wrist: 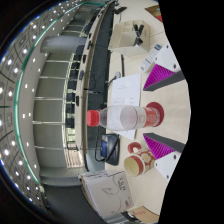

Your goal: Pour water

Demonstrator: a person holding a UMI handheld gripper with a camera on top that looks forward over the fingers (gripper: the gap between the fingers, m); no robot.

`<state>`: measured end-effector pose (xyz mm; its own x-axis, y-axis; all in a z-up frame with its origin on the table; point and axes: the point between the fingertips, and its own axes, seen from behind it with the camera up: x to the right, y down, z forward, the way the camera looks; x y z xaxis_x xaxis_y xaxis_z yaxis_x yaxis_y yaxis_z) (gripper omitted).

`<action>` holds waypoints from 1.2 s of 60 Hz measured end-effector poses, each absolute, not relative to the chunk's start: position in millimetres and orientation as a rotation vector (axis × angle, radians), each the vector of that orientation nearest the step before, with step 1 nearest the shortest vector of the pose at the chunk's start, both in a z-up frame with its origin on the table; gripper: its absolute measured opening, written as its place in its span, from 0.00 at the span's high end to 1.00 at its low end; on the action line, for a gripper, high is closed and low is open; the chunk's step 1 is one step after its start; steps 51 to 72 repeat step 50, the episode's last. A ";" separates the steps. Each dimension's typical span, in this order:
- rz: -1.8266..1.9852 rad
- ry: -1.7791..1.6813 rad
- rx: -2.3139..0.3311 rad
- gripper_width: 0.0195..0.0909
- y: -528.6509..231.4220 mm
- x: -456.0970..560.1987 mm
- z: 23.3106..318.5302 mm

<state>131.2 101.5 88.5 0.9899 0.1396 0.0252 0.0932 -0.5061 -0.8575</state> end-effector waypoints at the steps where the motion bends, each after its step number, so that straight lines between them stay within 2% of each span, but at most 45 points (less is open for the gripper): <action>1: 0.056 -0.157 -2.113 0.07 94.1 130.4 91.4; 22: 0.006 -0.087 -2.243 0.07 -85.9 102.8 151.4; 35: -0.015 -0.091 -2.249 0.06 -162.2 71.1 174.9; 50: -0.097 -0.125 -2.215 0.06 -197.6 43.3 194.3; 72: -0.097 -0.125 -2.215 0.06 -197.6 43.3 194.3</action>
